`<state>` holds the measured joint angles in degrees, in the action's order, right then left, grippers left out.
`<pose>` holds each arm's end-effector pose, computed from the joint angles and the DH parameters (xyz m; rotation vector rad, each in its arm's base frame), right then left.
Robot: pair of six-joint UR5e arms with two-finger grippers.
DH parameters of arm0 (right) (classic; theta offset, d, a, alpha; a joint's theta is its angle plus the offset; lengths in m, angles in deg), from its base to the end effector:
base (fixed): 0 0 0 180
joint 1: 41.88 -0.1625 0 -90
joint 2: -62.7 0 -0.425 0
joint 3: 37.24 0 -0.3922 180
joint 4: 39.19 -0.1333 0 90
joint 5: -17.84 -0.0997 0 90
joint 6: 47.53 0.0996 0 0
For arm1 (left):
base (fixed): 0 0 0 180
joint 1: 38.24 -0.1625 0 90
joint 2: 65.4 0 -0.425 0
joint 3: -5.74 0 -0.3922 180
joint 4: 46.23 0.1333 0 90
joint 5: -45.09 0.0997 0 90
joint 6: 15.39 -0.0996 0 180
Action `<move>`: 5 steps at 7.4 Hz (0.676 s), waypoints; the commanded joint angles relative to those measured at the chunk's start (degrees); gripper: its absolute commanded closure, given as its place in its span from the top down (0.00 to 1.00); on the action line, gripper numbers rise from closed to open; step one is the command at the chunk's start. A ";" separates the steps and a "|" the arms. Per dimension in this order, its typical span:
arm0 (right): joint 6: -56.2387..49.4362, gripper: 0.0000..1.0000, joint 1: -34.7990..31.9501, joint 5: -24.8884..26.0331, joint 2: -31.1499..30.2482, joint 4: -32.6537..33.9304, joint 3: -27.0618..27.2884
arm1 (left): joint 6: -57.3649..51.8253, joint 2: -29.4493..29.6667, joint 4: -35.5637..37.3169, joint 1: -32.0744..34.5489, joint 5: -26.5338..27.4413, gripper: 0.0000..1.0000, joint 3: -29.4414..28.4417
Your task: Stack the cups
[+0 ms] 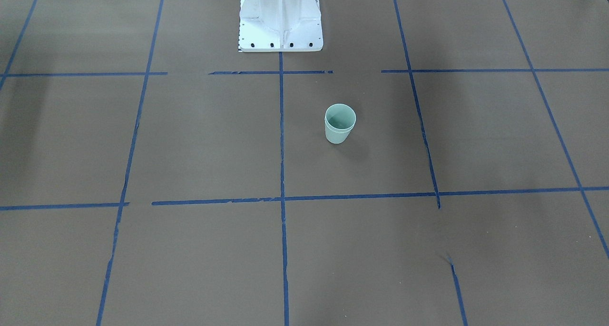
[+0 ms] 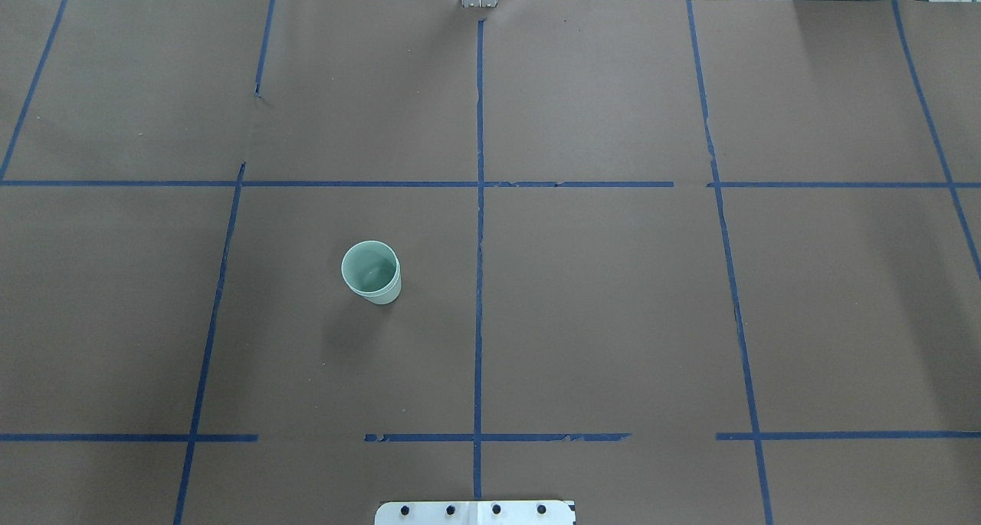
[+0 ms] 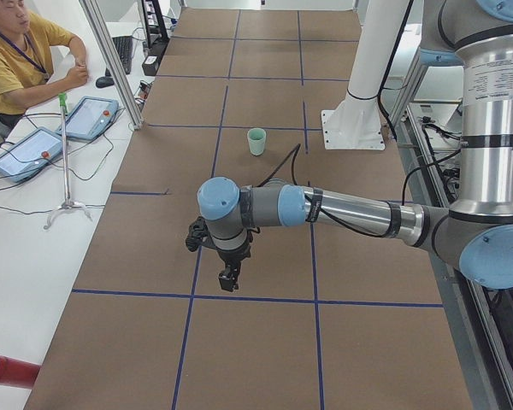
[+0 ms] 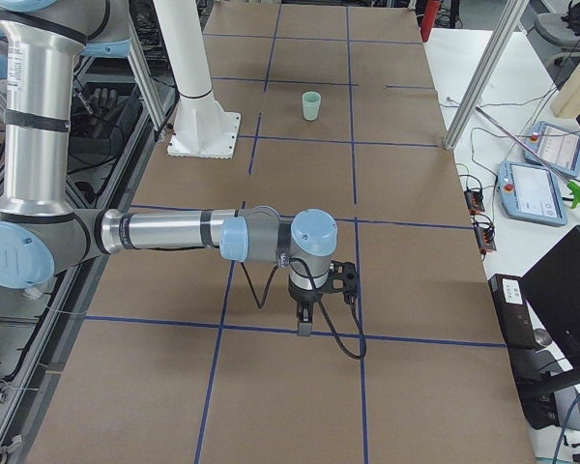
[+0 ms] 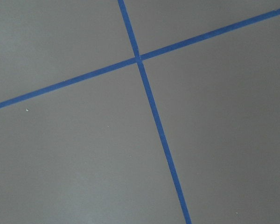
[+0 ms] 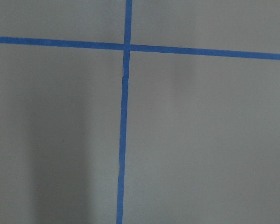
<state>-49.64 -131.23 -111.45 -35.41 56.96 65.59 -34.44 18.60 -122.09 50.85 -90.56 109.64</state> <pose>0.0654 -0.4294 0.6305 -0.0152 -0.6860 -0.0377 -0.0552 -0.4365 0.6113 0.0238 0.8051 0.2860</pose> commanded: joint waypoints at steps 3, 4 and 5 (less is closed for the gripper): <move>0.00 1.00 -0.04 0.00 0.03 0.00 0.00 | 0.50 -4.99 -3.94 3.02 -3.23 1.00 -0.27; 0.00 1.00 -0.04 0.00 0.03 0.00 0.00 | 0.15 -4.82 -4.03 3.19 -2.97 1.00 -0.36; 0.00 1.00 0.05 0.00 0.03 0.00 0.00 | 0.15 -4.47 -3.94 3.20 -2.88 1.00 -0.36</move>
<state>-49.63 -131.24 -111.45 -35.39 56.96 65.59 -34.18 13.86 -126.01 53.88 -93.61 109.33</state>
